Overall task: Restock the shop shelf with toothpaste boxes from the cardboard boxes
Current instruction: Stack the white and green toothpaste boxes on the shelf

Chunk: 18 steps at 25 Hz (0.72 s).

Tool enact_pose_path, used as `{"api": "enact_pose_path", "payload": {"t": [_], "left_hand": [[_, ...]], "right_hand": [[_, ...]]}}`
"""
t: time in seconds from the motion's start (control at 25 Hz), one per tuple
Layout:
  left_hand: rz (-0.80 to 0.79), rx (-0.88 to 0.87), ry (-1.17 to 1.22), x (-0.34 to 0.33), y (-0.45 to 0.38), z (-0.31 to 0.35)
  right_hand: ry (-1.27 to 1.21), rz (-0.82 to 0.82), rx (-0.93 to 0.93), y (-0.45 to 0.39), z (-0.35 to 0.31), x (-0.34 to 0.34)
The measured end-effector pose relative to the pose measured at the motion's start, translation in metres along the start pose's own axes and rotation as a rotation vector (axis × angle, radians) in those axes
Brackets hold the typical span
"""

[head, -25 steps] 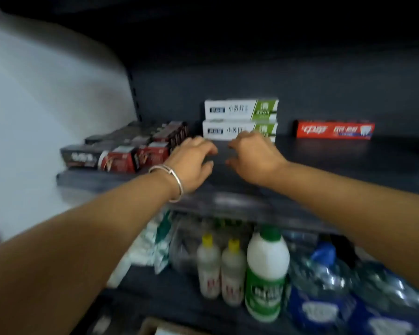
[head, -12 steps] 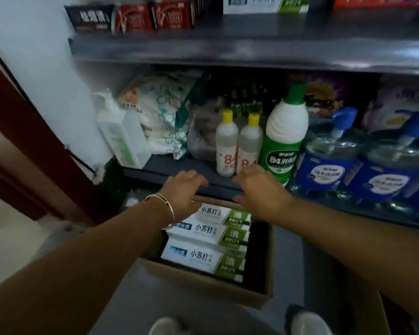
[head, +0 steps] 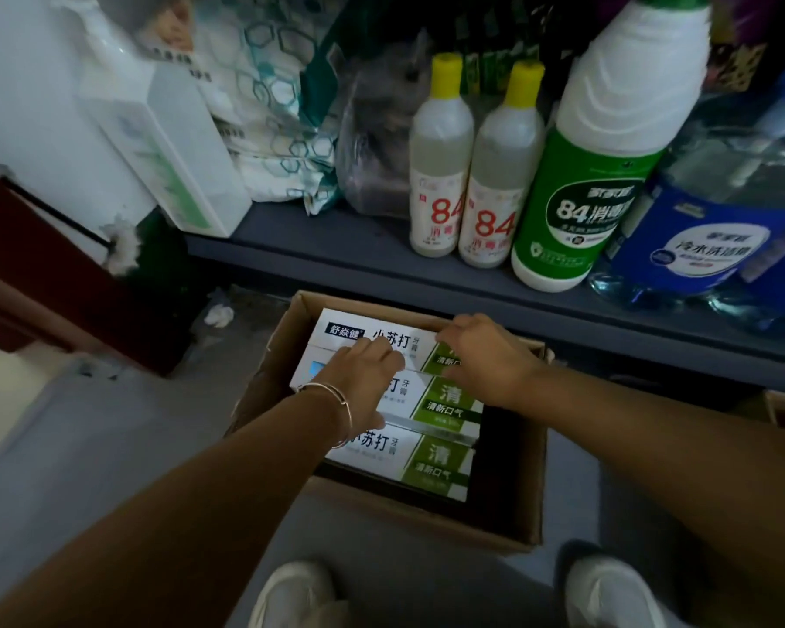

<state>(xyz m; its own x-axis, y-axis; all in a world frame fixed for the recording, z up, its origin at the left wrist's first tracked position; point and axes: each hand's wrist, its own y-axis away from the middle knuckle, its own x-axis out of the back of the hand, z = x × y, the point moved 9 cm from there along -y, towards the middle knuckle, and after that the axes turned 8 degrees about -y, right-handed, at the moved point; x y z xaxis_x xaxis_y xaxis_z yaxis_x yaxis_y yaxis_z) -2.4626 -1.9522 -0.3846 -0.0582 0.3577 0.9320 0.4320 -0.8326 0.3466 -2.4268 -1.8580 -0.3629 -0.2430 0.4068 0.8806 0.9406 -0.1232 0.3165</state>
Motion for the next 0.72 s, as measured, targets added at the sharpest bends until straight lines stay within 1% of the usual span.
{"api": "enact_pose_path", "payload": {"t": [0.12, 0.28, 0.36, 0.56, 0.72], "left_hand": [[0.021, 0.005, -0.027, -0.001, -0.001, 0.002], [-0.018, -0.063, -0.070, -0.003, -0.001, 0.008], [-0.003, -0.081, -0.063, -0.005, 0.004, 0.005], [-0.005, -0.105, -0.050, -0.009, 0.009, -0.005], [-0.046, -0.157, -0.020, -0.013, 0.013, -0.005]], "right_hand": [[0.005, -0.007, 0.006, -0.003, 0.000, -0.004], [-0.003, 0.002, -0.007, -0.008, -0.002, -0.001], [0.000, 0.012, -0.007, -0.012, -0.008, -0.001], [0.120, 0.056, -0.080, -0.026, -0.022, -0.010], [0.165, 0.058, -0.108, -0.030, -0.026, -0.018]]}}
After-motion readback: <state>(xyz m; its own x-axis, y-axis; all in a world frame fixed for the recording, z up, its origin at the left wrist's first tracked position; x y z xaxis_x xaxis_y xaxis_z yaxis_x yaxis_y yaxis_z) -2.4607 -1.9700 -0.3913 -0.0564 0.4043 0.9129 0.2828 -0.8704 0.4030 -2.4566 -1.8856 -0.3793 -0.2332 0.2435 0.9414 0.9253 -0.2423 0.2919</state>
